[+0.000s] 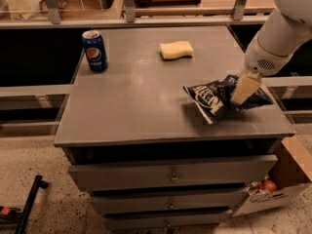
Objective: Move blue chip bag near sponge
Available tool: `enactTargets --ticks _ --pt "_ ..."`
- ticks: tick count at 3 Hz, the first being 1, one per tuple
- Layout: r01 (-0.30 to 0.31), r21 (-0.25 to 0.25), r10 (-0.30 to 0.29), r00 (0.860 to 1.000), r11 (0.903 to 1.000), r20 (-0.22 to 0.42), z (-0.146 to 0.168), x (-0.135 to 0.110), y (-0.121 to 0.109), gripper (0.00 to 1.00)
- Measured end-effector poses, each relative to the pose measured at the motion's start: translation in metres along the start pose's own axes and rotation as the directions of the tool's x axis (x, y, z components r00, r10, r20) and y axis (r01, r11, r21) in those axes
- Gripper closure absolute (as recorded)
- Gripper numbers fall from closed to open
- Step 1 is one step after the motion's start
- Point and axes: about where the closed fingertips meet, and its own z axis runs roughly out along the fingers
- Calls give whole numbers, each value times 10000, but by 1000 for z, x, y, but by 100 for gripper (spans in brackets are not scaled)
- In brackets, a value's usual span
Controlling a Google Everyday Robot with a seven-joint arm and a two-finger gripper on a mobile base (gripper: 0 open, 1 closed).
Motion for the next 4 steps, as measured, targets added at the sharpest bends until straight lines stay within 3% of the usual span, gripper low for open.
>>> enactTargets --ticks 1,2,3,4 --pt "-241 956 210 9992 9951 337 -5 11 -38 100" --pt "-358 1914 177 9953 9809 957 -5 14 -66 100" --pt "-298 2602 -198 9824 9651 1858 -1 4 -94 100" --pt "29 2845 -703 9714 9587 2270 10 -13 -115 100"
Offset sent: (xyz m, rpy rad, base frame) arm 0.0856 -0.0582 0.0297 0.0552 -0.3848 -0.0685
